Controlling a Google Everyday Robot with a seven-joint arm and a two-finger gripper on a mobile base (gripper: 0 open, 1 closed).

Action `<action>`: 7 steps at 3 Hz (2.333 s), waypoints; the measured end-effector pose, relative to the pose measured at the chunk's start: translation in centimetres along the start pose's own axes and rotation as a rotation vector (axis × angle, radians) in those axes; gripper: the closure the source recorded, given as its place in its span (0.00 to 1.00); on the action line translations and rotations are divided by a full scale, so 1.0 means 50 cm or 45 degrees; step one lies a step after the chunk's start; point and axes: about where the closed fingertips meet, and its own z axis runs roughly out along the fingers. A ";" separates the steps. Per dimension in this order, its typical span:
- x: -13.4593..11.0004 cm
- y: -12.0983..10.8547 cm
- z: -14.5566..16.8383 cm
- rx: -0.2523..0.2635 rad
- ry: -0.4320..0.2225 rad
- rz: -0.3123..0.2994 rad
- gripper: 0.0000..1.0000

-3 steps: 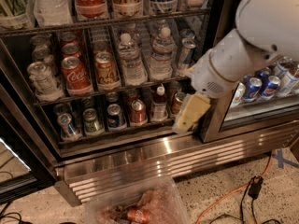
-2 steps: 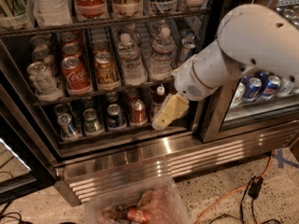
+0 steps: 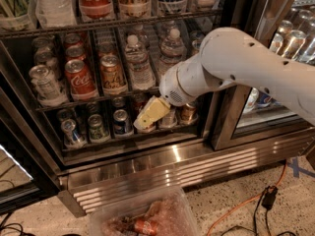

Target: Pick water bottle from middle shelf of fridge

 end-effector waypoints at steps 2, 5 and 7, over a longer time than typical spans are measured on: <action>-0.006 -0.001 0.016 0.006 -0.040 0.010 0.00; -0.002 -0.051 0.099 0.179 -0.212 0.224 0.00; -0.020 -0.078 0.107 0.330 -0.302 0.252 0.00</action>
Offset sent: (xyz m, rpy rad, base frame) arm 0.0069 0.0078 -0.0101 0.0629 -0.0132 -0.0086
